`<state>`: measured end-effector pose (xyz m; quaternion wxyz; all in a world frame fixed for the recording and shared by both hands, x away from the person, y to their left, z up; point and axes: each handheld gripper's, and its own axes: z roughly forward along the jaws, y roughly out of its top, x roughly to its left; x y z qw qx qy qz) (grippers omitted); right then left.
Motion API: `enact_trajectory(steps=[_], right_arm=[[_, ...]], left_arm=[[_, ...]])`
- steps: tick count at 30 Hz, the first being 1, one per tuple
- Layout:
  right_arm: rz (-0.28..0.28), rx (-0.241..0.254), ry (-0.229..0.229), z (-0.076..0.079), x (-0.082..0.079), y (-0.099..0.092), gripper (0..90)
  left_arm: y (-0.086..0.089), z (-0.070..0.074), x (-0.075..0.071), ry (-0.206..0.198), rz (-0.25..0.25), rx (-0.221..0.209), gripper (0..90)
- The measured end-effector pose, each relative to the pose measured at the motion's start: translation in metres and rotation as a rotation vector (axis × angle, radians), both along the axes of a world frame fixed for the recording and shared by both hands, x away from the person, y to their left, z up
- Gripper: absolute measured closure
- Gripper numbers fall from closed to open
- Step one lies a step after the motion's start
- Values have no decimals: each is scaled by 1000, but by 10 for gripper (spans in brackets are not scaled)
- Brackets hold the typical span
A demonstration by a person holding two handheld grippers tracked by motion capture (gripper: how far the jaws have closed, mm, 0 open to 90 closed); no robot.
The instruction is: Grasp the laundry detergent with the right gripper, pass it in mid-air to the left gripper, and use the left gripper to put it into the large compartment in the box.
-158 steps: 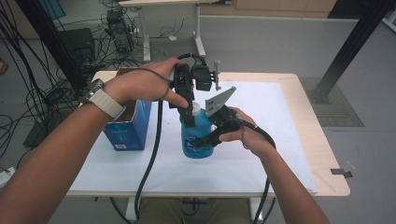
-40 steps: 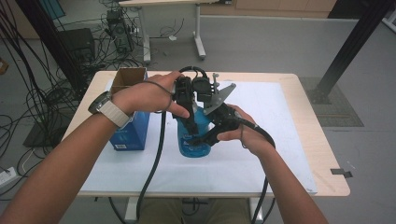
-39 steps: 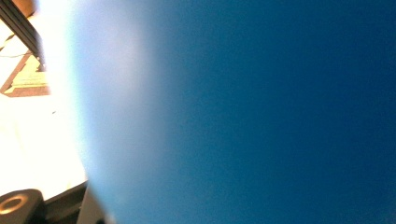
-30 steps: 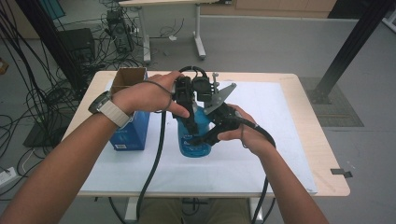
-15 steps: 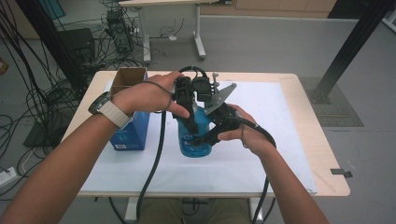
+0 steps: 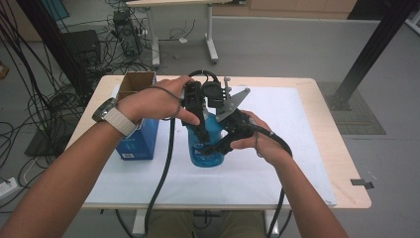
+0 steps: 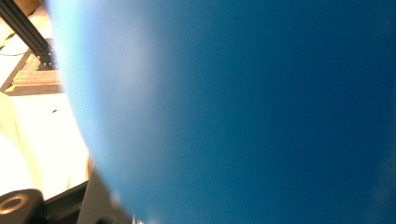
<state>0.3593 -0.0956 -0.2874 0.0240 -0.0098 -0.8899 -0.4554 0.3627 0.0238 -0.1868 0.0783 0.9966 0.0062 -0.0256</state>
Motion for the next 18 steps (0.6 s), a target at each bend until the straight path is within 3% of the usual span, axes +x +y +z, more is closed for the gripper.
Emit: enact_trajectory(steps=[11, 13, 18], right_arm=[[-2, 1, -5, 0, 0, 0, 435], [-1, 9, 23, 1, -2, -1, 435], [4, 2, 13, 1, -1, -1, 435]], left_arm=[[1, 0, 0, 4, 4, -5, 378], [1, 0, 0, 3, 2, -5, 378], [0, 0, 0, 0, -3, 1, 378]])
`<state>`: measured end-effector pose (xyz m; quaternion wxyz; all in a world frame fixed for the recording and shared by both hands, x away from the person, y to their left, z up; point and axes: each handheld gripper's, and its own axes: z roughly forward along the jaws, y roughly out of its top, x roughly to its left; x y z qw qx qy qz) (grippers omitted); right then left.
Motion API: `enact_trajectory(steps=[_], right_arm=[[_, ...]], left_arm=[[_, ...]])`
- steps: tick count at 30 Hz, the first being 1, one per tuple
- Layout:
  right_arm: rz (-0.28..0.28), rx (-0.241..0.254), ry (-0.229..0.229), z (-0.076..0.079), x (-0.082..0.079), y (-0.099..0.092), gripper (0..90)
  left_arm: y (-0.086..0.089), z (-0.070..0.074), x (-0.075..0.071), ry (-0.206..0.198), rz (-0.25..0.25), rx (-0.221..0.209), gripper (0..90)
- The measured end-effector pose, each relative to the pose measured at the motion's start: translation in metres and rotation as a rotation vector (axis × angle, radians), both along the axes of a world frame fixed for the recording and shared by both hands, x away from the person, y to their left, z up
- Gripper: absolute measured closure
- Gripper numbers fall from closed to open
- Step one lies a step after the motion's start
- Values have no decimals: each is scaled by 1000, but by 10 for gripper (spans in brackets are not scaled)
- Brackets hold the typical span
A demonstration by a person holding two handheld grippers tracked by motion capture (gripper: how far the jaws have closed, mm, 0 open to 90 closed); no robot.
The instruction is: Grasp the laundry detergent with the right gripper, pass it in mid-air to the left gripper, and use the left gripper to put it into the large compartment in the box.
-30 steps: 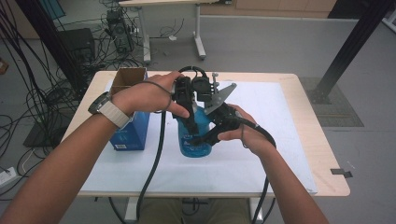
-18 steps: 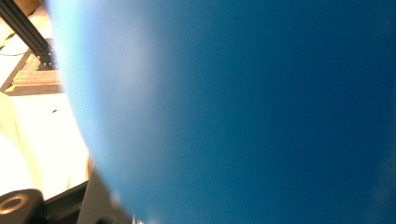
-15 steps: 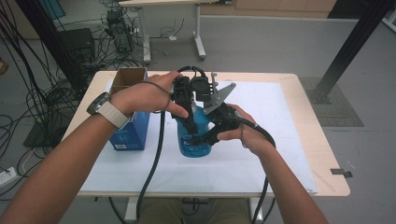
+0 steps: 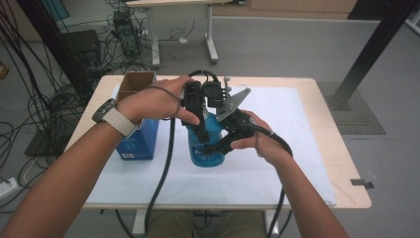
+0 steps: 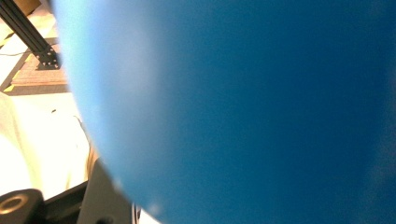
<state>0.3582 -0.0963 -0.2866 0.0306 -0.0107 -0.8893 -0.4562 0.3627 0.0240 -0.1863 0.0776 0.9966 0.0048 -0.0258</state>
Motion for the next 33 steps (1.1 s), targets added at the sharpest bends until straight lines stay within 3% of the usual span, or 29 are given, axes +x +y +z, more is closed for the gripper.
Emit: enact_trajectory(steps=[33], right_arm=[[3, 1, -10, 1, 0, 0, 435]], left_arm=[[2, 1, -1, 3, 5, -5, 378]])
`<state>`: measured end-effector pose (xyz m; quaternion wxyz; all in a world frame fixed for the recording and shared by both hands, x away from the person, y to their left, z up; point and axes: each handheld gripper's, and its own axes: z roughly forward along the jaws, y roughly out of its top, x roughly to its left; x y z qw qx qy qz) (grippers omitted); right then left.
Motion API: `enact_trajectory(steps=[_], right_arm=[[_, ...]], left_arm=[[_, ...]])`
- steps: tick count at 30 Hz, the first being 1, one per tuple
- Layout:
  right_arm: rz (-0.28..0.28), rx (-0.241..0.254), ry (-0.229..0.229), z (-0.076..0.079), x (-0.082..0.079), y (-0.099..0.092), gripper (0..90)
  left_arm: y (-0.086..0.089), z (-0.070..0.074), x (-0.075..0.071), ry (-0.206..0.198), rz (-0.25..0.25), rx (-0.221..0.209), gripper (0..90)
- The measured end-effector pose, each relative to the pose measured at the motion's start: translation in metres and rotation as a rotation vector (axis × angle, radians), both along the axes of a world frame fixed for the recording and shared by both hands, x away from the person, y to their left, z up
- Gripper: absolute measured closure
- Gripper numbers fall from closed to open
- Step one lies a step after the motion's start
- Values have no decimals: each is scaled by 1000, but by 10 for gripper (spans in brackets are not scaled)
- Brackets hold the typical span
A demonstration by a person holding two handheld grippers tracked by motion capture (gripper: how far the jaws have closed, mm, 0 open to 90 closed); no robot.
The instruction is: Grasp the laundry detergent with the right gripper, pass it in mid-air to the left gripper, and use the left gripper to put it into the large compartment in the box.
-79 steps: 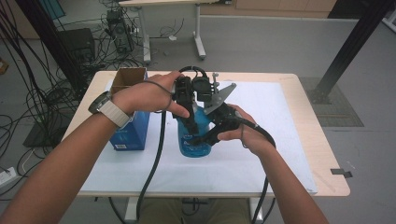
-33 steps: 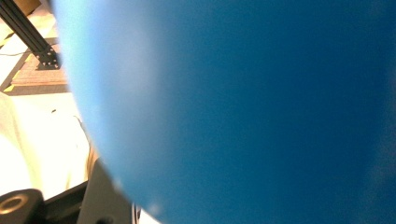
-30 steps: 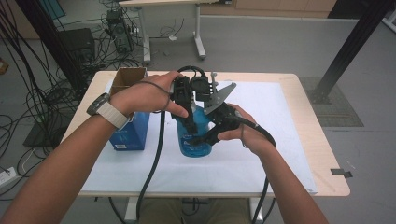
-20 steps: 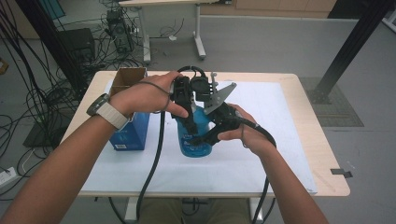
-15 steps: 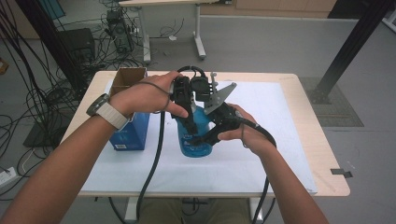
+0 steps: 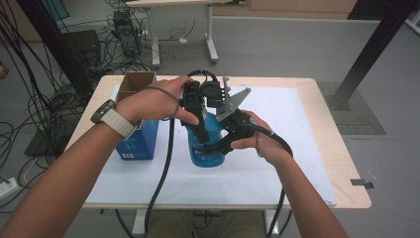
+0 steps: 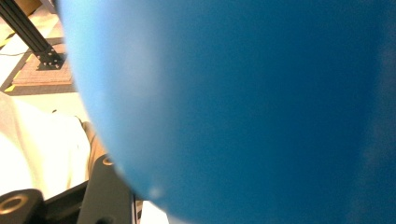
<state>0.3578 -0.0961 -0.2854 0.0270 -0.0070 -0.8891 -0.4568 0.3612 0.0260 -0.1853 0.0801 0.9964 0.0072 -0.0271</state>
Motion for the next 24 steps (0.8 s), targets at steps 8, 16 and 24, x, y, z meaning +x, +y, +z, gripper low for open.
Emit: enact_trajectory(steps=[8, 16, 24], right_arm=[[0, 0, 8, 1, -1, 1, 435], [3, -1, 4, 1, -1, 1, 435], [7, 3, 5, 1, -1, 1, 435]], left_arm=[[2, 1, 0, 0, 2, -8, 378], [2, 1, -1, 4, 4, -8, 378], [2, 1, -1, 4, 5, -3, 378]])
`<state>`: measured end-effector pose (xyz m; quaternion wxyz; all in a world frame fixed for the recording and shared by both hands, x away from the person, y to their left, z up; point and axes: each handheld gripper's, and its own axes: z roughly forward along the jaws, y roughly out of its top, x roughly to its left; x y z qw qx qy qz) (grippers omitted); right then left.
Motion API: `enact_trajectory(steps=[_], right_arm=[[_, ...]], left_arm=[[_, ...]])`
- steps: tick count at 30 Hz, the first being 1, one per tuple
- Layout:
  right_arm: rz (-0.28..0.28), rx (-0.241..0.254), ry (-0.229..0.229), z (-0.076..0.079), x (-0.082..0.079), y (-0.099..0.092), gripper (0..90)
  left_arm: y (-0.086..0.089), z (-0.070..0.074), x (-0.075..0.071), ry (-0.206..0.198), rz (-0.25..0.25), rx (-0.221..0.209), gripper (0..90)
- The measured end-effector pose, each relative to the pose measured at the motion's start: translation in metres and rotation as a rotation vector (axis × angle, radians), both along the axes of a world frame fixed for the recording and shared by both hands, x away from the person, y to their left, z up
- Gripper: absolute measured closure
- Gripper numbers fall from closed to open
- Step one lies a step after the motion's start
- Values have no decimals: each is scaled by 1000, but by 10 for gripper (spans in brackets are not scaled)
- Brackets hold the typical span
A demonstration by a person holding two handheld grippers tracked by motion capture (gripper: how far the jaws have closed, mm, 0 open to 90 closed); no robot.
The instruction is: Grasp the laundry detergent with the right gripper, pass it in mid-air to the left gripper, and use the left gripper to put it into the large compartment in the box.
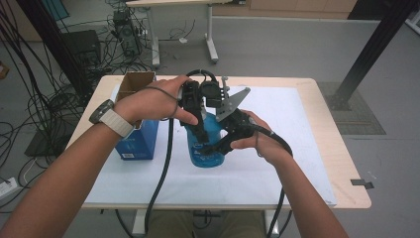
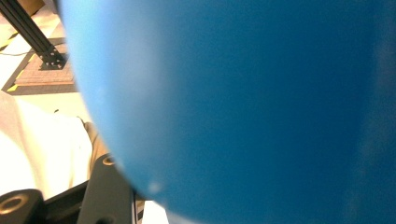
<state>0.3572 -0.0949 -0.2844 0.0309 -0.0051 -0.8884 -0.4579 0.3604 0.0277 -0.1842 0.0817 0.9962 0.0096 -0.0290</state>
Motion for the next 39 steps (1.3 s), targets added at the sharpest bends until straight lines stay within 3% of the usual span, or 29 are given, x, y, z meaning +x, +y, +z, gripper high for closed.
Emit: enact_trajectory(steps=[23, 26, 29, 33, 39], right_arm=[[14, 28, 4, 2, -1, -1, 427], [1, 33, -13, 2, 0, -3, 340], [-23, 17, 11, 2, 1, -14, 216], [-50, -28, 40, 2, 3, -33, 154], [-168, -129, 67, 3, 6, -68, 67]], left_arm=[[-2, 5, -4, -17, 3, 1, 379], [-3, 8, -5, -30, -2, 6, 379], [0, 11, -6, -27, 11, 3, 379], [2, 14, -6, -36, 23, 10, 379], [4, 19, -7, -44, 57, 24, 379]])
